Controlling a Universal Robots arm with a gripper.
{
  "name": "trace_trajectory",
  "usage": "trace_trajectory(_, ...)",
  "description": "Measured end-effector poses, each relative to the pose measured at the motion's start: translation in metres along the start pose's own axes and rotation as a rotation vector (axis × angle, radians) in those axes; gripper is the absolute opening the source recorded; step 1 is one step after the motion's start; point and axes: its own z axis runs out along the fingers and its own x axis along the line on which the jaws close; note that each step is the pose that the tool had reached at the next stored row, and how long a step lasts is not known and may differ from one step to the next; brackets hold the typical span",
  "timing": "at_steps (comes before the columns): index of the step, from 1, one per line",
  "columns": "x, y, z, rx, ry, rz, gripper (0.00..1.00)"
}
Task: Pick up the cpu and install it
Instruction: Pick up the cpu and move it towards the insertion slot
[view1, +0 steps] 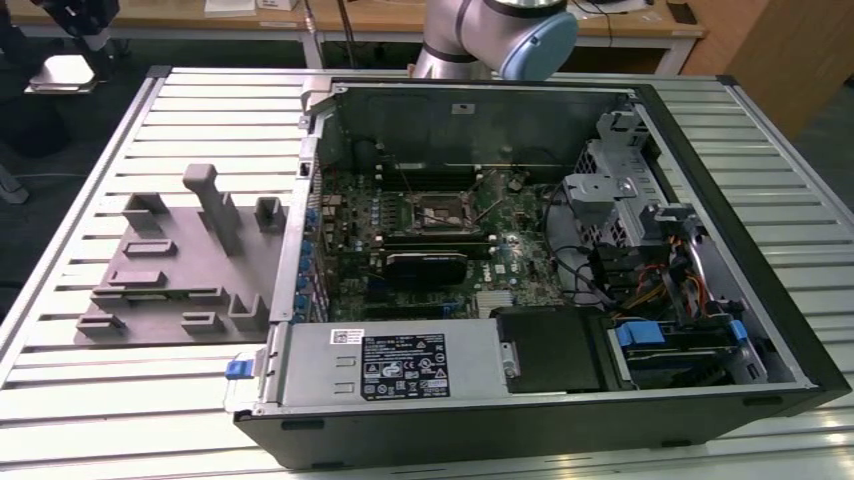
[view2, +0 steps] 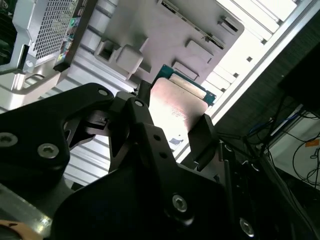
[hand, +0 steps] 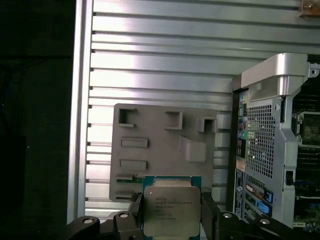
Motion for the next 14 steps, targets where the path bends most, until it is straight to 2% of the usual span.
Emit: trace_trajectory(14,-0.0359,-0.0006,0.0012,0.0,0.0,0.0,0.55)
